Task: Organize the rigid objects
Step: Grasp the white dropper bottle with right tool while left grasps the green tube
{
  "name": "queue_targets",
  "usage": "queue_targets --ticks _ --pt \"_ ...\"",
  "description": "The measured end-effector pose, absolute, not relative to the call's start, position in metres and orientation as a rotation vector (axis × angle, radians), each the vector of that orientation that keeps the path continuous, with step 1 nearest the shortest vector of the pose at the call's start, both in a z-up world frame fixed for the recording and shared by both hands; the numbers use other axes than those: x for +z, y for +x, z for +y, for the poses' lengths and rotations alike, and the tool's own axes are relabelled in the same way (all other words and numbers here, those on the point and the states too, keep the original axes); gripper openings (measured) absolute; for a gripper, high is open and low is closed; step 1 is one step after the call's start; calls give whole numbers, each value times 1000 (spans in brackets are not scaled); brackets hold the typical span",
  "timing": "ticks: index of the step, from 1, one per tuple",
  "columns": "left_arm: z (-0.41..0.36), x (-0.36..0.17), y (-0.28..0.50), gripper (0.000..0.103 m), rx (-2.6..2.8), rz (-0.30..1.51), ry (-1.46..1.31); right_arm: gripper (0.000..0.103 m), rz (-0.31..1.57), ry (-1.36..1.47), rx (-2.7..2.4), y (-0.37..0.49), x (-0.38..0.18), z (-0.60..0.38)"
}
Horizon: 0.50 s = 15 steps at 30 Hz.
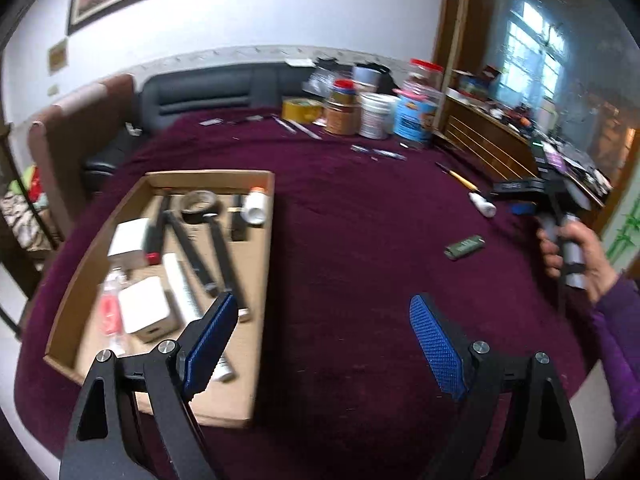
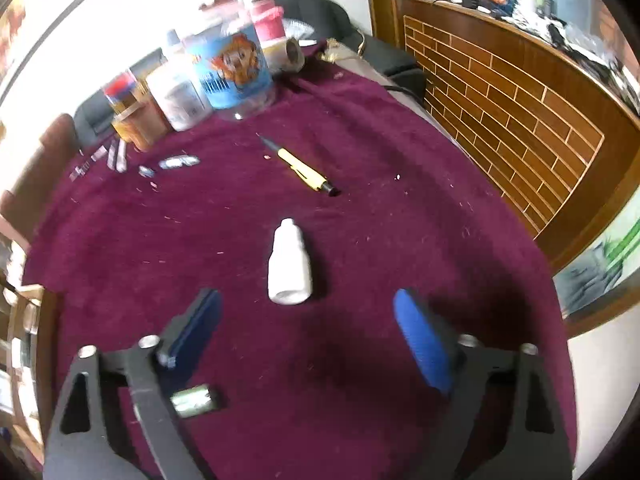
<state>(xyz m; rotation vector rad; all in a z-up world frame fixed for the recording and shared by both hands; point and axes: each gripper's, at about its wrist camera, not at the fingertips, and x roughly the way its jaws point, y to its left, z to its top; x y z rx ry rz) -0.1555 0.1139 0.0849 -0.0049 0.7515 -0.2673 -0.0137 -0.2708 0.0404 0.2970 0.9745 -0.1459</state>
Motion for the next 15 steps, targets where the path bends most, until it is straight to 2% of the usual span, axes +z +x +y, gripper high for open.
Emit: queue_targets --ticks 1,3,8,13,14,15 --pt "109 86 -152 84 -285 762 0 73 988 276 -156 -6 36 -268" --pt "94 88 -145 84 -309 781 28 57 1014 270 -168 5 26 -262" --pt "41 88 -123 84 -381 815 148 24 1004 327 -182 13 12 -266" --pt "-26 73 -92 82 -476 822 280 24 991 369 -202 -9 11 -275" --pt "-41 67 -84 80 -499 838 299 24 986 375 -207 -17 10 -277" --pt "-53 61 -77 74 -518 852 316 24 976 390 -202 -23 9 -281"
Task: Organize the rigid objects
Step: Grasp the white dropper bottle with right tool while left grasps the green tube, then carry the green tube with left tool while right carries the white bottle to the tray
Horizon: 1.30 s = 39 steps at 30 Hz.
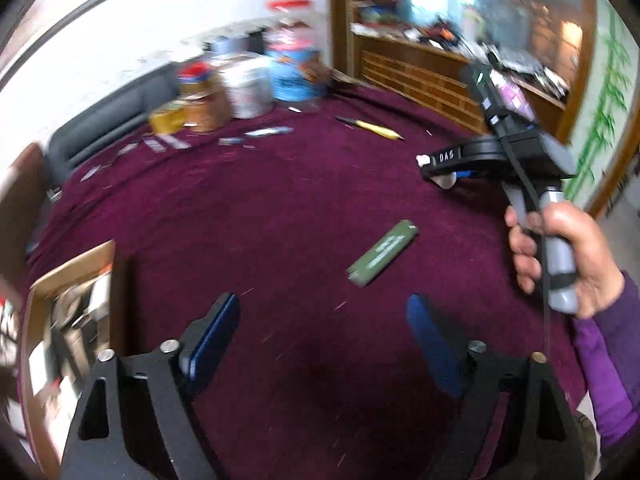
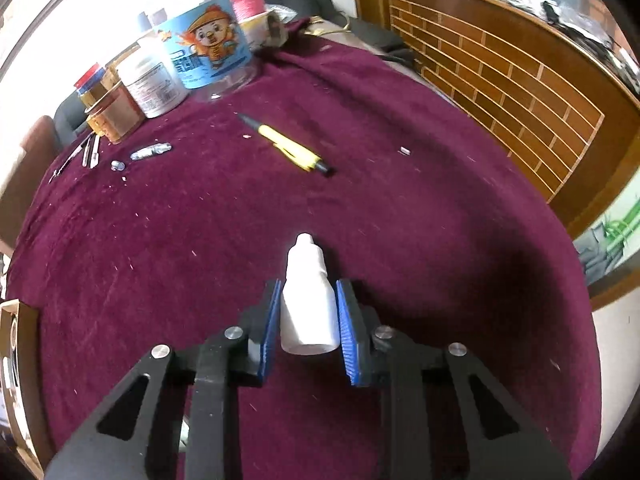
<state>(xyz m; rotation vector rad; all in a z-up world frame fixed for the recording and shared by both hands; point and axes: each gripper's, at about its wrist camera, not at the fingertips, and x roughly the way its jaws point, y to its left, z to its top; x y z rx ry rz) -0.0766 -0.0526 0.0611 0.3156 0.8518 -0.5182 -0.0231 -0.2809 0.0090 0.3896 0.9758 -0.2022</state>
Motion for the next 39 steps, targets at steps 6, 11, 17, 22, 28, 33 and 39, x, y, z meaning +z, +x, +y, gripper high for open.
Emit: queue_targets --ticks 6,11,17,22,28,33,39 --pt "-109 23 -33 68 -631 943 430 24 933 468 -161 -27 7 -294" --pt "-113 9 -14 62 -657 990 386 24 930 471 -154 -27 7 -294" --pt "-102 18 -21 16 -632 1014 333 24 928 489 -149 -27 6 -296" --pt "-76 28 -29 16 -556 1003 256 24 918 495 -154 -28 6 -296" --pt "-34 45 -47 16 -469 955 199 24 900 499 -155 -28 5 -296" --pt "13 56 -66 16 -442 955 70 24 885 516 -153 -28 5 -298" --pt "86 76 -102 16 -391 904 -82 24 858 518 -150 -28 7 -295"
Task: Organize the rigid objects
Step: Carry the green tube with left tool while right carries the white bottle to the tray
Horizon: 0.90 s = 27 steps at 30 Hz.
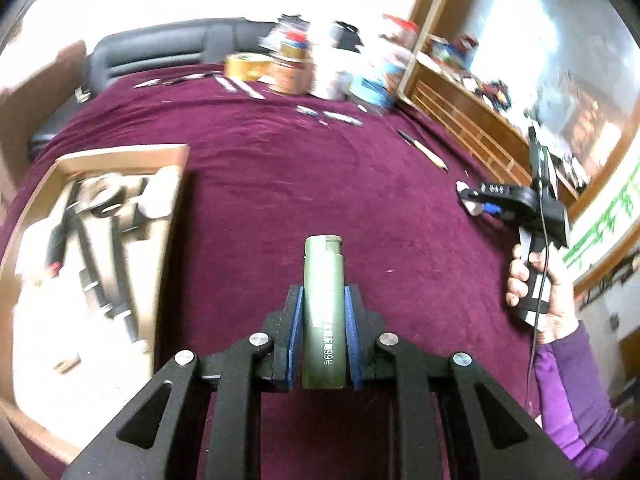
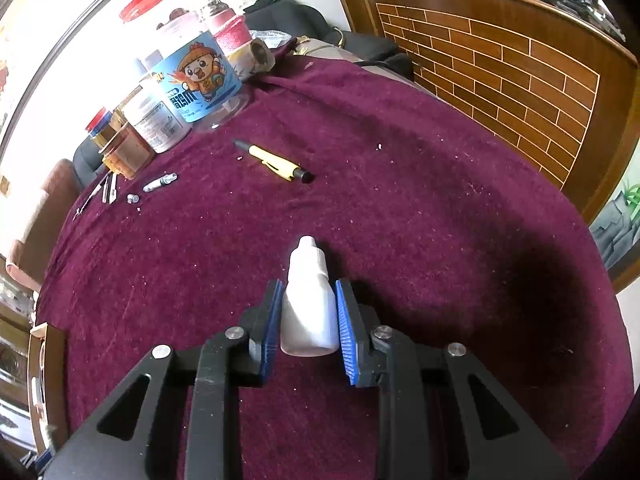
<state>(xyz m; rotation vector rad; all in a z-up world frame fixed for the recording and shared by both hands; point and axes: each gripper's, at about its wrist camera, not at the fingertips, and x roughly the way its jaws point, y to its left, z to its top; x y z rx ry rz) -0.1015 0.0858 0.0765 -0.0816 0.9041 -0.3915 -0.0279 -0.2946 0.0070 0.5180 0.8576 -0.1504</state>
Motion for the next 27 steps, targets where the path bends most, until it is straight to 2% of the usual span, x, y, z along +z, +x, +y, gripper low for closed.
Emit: queue_targets --ticks 6,12,18,27 --pt "167 88 -124 16 -226 856 -139 24 813 509 -47 -38 37 -260" --pt "222 60 -127 16 -106 915 -230 24 831 440 178 -44 71 -170" --pt "237 28 -119 16 -91 994 -288 24 913 389 407 -47 79 -71" --pt "237 15 -105 17 -14 989 -237 24 1004 242 537 -44 71 50"
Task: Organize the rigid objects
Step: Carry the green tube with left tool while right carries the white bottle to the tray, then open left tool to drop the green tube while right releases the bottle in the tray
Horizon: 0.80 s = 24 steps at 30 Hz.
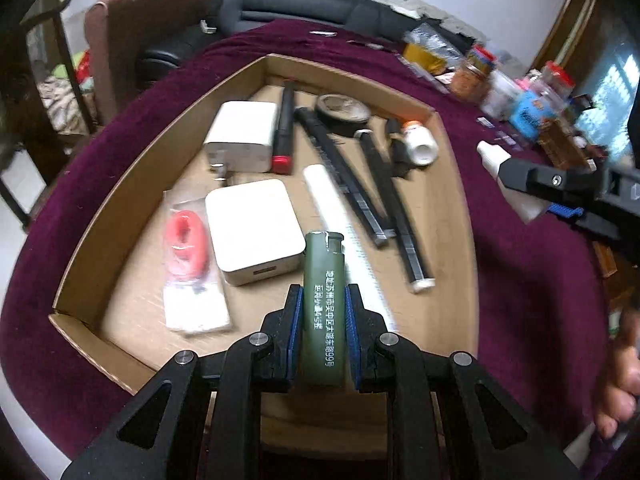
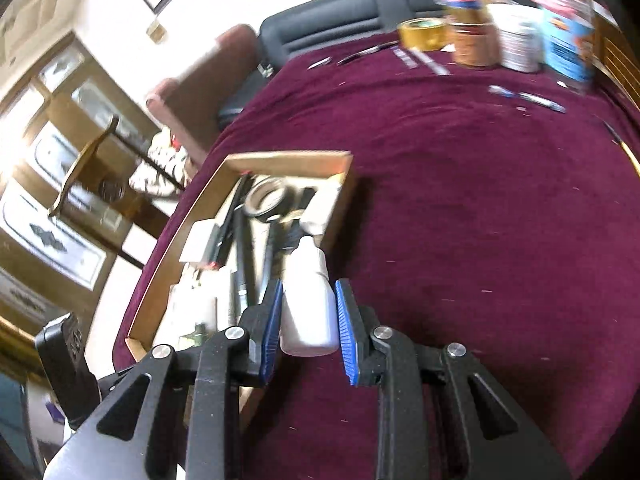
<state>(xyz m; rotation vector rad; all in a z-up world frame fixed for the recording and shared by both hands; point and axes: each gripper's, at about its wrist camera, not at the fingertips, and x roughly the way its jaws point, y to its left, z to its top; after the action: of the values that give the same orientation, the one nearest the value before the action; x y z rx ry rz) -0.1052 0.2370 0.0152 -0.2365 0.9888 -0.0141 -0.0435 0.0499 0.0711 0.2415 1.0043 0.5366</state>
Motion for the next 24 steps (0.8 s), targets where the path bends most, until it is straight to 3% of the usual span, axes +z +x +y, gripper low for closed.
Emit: queue_targets --ticks 12,15,19,24 --pt "256 39 -134 19 -68 889 -283 24 1063 54 462 -22 49 115" --pt "261 48 -141 36 -54 853 -285 24 1066 19 419 -18 44 119" --pt "263 59 -145 49 -16 812 -264 24 1058 18 381 -19 44 119" --pt "263 61 -146 56 40 803 -247 25 1041 14 385 -21 47 117"
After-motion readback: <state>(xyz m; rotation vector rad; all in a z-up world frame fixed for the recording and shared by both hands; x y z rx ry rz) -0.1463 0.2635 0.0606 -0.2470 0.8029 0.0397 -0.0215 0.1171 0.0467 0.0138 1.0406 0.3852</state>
